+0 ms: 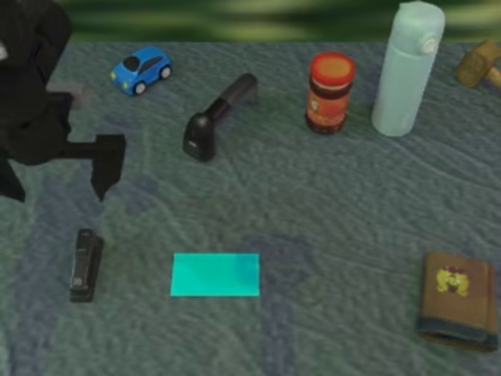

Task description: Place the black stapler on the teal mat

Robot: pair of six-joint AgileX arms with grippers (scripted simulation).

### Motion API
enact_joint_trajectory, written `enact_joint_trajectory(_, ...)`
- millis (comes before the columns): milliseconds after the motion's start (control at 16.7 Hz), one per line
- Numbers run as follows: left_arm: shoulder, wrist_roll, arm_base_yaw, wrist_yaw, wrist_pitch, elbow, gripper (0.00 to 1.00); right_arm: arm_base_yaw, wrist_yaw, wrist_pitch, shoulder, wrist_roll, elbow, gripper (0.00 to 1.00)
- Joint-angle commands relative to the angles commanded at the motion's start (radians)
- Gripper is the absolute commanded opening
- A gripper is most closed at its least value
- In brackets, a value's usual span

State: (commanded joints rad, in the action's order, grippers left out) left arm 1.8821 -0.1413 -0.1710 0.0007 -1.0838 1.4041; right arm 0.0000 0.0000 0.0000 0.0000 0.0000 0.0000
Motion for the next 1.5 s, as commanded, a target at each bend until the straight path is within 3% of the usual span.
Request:
enact_joint_trajectory(480, 0.019, 0.001, 0.003, 0.0, 0.009, 0.0, 1.0, 0.0, 0.0, 0.0, 0.0, 0.0, 0.0, 1.0)
enact_joint_trajectory(960, 0.153, 0.003, 0.001, 0.001, 0.326, -0.177, 1.0, 0.0, 0.0, 0.0, 0.0, 0.0, 0.0, 1.0)
enact_joint_trajectory(1320, 0.169, 0.003, 0.001, 0.002, 0.357, -0.196, 1.0, 0.0, 0.0, 0.0, 0.0, 0.0, 0.0, 1.0)
enact_joint_trajectory(1500, 0.169, 0.003, 0.001, 0.002, 0.357, -0.196, 0.77, 0.0, 0.0, 0.0, 0.0, 0.0, 0.0, 1.0)
